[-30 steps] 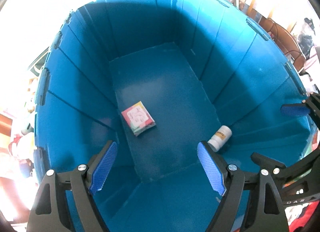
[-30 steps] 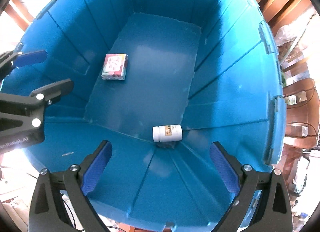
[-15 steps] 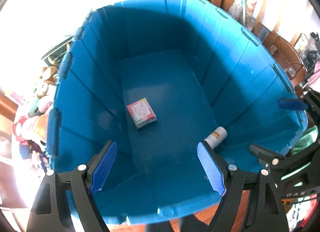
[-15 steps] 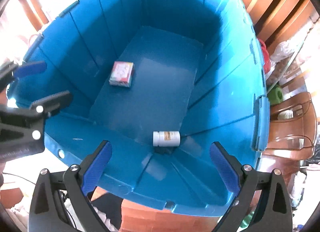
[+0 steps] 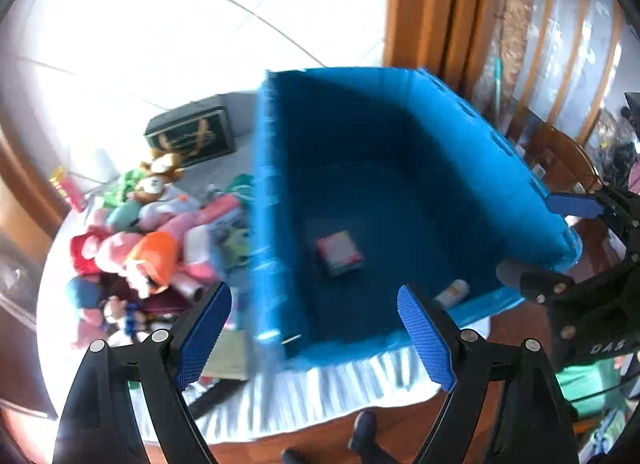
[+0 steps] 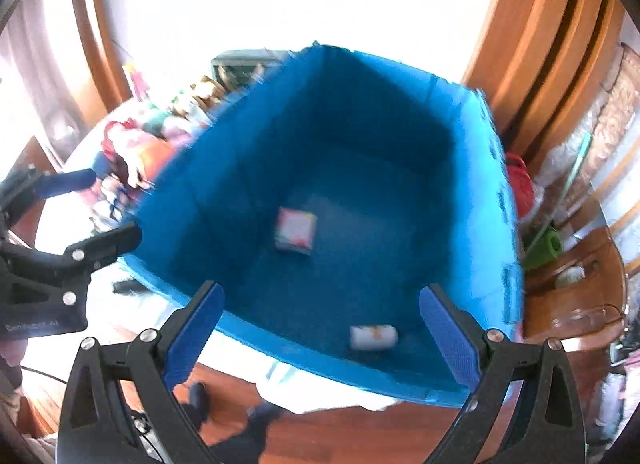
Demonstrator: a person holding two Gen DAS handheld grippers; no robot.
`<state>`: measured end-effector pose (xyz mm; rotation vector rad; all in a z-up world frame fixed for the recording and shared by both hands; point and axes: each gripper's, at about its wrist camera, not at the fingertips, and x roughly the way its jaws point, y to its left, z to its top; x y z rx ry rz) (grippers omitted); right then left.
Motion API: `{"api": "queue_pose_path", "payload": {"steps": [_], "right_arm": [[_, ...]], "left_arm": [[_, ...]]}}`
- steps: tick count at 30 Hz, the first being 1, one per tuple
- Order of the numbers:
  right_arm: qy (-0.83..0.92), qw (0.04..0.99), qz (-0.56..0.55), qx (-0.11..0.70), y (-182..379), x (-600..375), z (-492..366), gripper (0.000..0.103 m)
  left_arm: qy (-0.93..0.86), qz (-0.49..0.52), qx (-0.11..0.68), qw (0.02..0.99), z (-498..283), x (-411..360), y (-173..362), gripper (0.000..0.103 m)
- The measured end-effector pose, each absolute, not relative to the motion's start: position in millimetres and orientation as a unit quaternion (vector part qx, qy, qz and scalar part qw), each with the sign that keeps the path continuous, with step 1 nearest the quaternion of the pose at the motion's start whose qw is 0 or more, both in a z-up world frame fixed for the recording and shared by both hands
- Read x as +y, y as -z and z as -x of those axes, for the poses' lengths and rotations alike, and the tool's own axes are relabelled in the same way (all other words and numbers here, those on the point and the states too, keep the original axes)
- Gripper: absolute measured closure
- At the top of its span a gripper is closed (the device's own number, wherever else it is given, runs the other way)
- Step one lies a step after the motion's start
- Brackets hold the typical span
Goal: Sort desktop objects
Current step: 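Grasp the blue plush pig with the left tool while the right tool grasps the red plush pig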
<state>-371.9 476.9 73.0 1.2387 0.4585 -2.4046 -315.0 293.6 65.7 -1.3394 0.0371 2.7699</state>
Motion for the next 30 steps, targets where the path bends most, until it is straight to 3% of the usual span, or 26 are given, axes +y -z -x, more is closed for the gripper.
{"api": "queue_pose_path", "payload": {"steps": [11, 17, 30], "right_arm": [[0.875, 0.269, -0.382, 0.127, -80, 341, 283, 0.0], [0.855, 0.308, -0.398, 0.124, -54, 263, 259, 0.0], [0.804, 0.368, -0.439, 0.16, 15, 135, 278, 0.0]], "left_arm": [[-0.903, 0.419, -0.015, -0.092, 219, 78, -40, 0.017], [-0.889, 0.432, -0.058, -0.142, 188, -20, -14, 0.017], [-0.863, 0.458, -0.116, -0.181, 197, -111, 48, 0.017]]}}
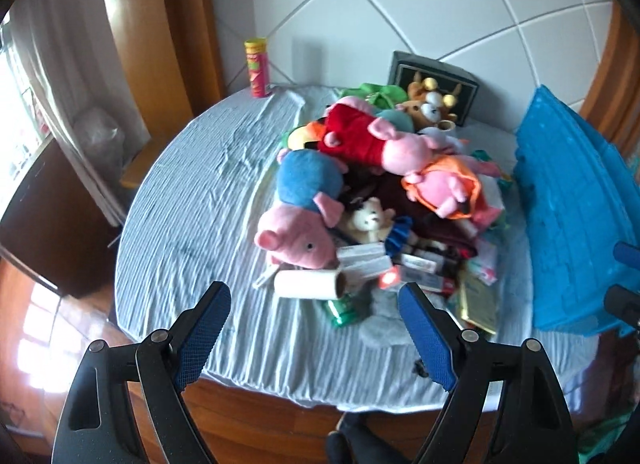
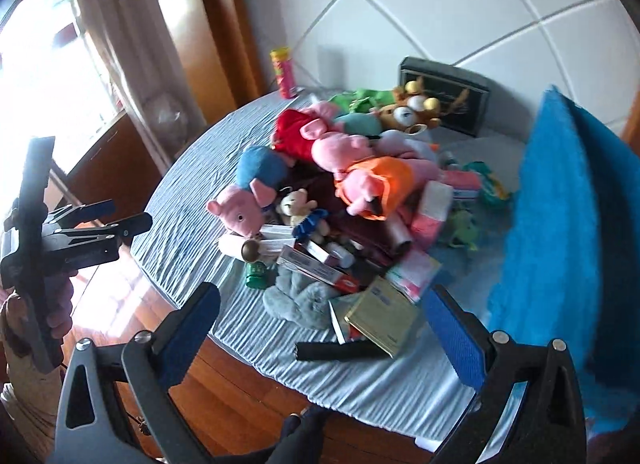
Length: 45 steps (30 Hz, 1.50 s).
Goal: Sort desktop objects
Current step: 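Grasp the blue plush pig with the left tool while the right tool grasps the red plush pig, then lift the blue plush pig with the left tool while the right tool carries the red pig to the crate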
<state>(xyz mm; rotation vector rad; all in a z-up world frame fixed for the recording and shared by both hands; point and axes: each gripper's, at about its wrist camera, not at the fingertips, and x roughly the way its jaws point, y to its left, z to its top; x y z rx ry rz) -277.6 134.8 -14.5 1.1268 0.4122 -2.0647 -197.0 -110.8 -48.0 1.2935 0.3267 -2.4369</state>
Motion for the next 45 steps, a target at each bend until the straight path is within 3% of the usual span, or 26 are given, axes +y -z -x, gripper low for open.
{"api": "queue_pose_path", "payload": {"steps": [13, 31, 33, 35, 40, 45], "right_arm": [[0.754, 0.422, -0.461, 0.204, 81, 31, 376, 0.0], [0.766, 0.364, -0.491, 0.2, 135, -21, 437, 0.0], [0.769, 0.357, -0.49, 0.202, 137, -28, 441, 0.0], [0.775, 0.35, -0.481, 0.212, 138, -38, 446, 0.0], [0.778, 0.357, -0.459, 0.24, 138, -69, 460, 0.0], [0.766, 0.357, -0.431, 0.316, 155, -113, 475, 0.0]], "left_arm": [[0.825, -0.512, 0.119, 0.207, 299, -162, 119, 0.016], [0.794, -0.585, 0.1, 0.135, 394, -199, 230, 0.016], [0.797, -0.581, 0.1, 0.129, 400, -205, 240, 0.02], [0.802, -0.574, 0.11, 0.122, 401, -212, 235, 0.032], [0.814, -0.558, 0.103, 0.125, 405, -224, 220, 0.034], [0.805, -0.568, 0.117, 0.128, 414, -227, 225, 0.034]]}}
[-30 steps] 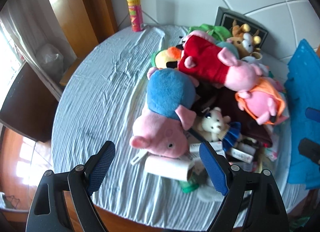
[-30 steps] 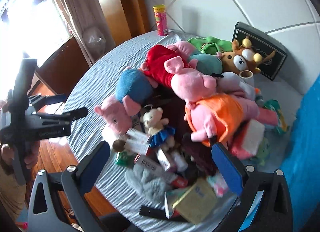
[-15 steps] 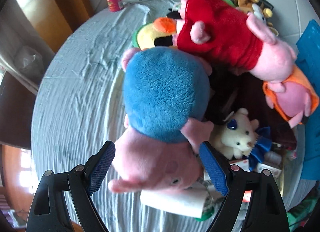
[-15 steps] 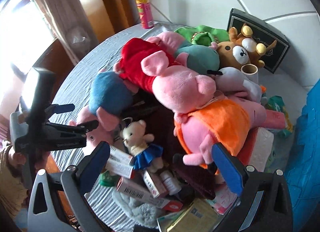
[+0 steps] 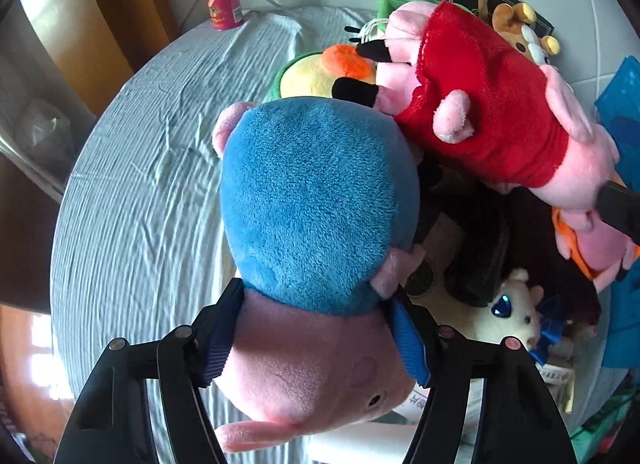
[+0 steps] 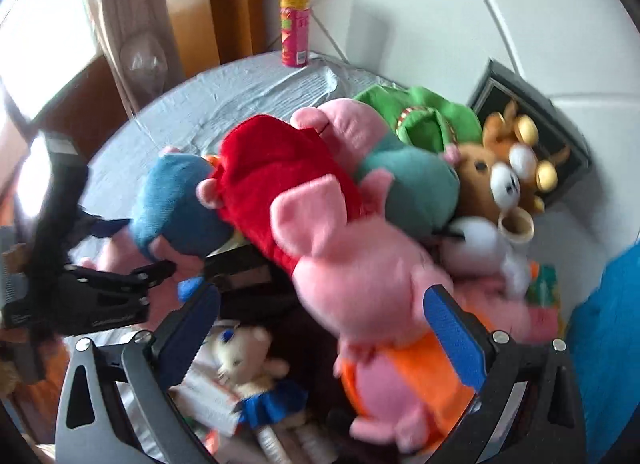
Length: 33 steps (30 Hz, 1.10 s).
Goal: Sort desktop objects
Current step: 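Lift the blue plush pig with the left tool while the right tool carries the red pig to the crate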
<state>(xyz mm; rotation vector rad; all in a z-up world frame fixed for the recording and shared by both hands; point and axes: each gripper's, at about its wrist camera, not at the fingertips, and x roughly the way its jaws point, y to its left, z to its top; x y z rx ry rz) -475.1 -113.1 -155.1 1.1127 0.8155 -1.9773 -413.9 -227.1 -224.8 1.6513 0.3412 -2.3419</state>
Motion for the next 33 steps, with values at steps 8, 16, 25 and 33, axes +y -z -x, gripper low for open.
{"api": "queue_pose_path", "payload": {"steps": [8, 16, 25, 33], "right_arm": [[0.744, 0.346, -0.42, 0.389, 203, -144, 497, 0.0], [0.742, 0.348, -0.402, 0.41, 227, -154, 505, 0.0], [0.755, 0.349, -0.415, 0.369, 212, -146, 503, 0.016], [0.777, 0.363, -0.4, 0.323, 156, -129, 482, 0.028]], "left_arm": [[0.804, -0.565, 0.119, 0.143, 426, -217, 229, 0.032], [0.805, -0.562, 0.122, 0.146, 432, -217, 235, 0.028], [0.826, -0.53, 0.12, 0.149, 418, -214, 198, 0.04], [0.86, -0.474, 0.103, 0.158, 397, -210, 133, 0.04]]}}
